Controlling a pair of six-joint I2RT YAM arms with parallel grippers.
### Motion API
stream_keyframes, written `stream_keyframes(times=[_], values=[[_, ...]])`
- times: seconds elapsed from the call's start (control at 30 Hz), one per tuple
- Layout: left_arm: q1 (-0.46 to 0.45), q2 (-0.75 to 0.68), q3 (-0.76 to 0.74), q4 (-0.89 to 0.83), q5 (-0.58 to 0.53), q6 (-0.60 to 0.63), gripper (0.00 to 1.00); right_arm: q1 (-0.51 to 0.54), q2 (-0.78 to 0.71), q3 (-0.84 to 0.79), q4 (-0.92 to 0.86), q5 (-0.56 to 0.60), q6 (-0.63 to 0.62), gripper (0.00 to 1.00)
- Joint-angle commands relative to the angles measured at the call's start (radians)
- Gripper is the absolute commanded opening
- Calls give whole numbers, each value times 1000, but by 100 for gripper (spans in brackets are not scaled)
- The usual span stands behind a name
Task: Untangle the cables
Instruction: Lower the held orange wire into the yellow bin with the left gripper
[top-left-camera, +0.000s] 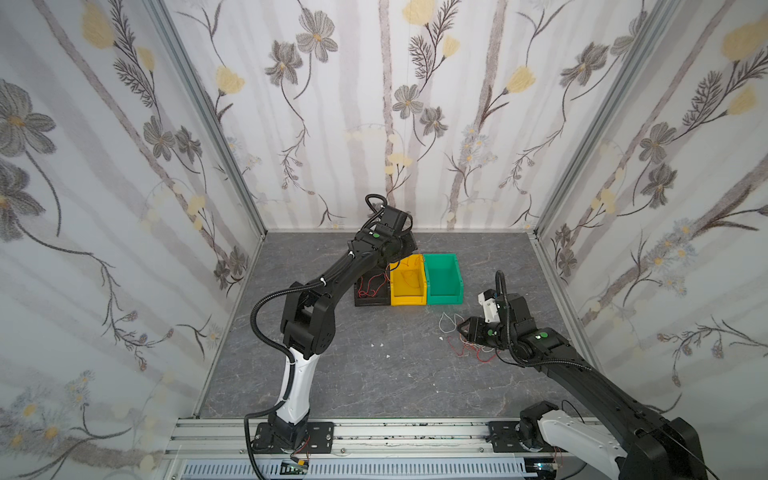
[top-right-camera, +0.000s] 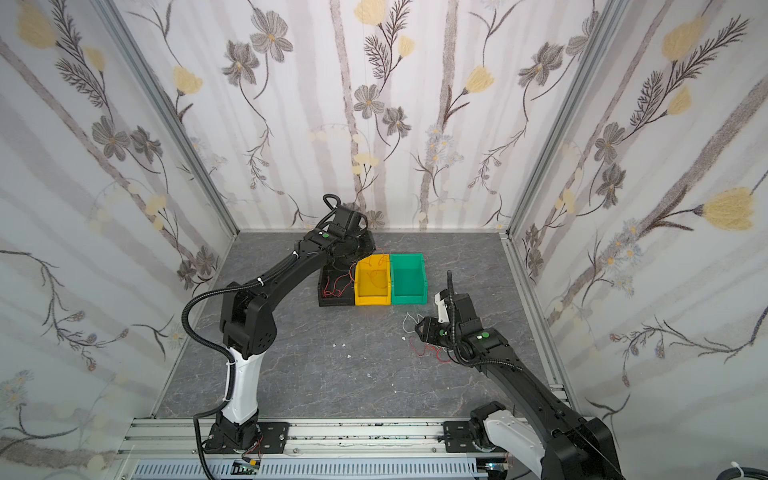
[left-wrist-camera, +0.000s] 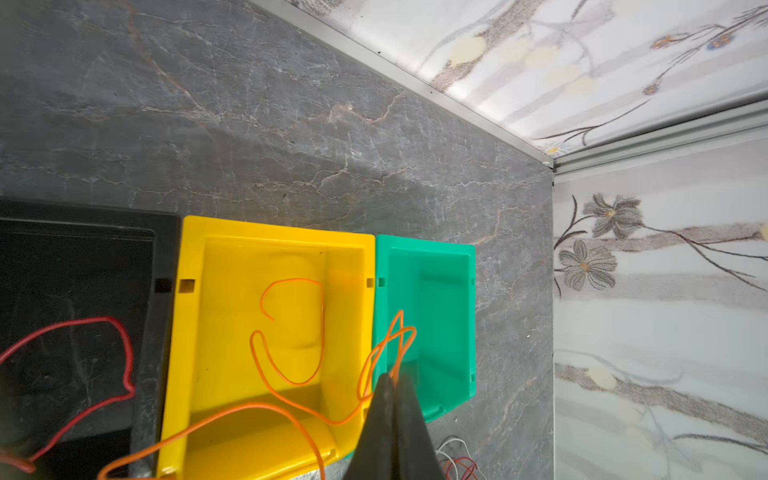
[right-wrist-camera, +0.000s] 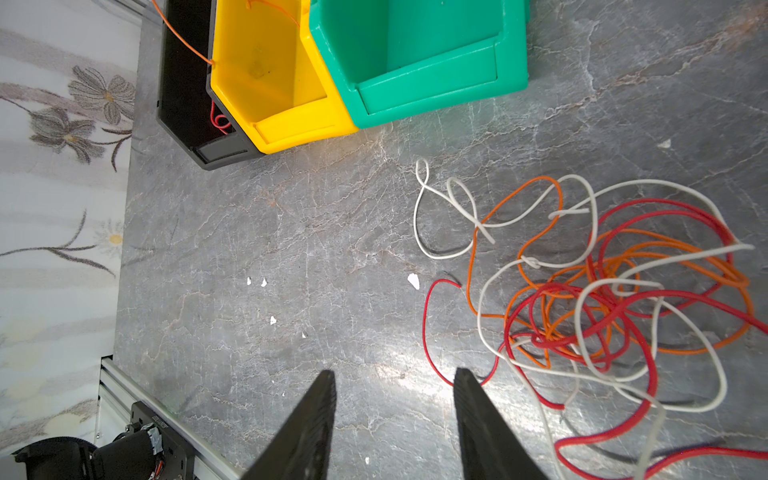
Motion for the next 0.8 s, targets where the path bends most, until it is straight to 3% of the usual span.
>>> stream_keyframes(times=[0.0,0.13,0.4,0.53,0.77], values=[[-1,13,-26,69,6,-24,0,-1,-1,-5,22,-2,-7,48],[2,0,-78,85,-20,-35,0,-3,-4,-11,25,-3,-8,48],[21,-14,-90,-84,-194,-64,0,-3,5,-15,36,-10,-5,48],[35,-4,-82,-86,-187,-68,0,-3,4,-18,37,-10,-5,48],[8,97,120,-136,-86,-93,0,-6,0,-22,34,-7,-5,48]])
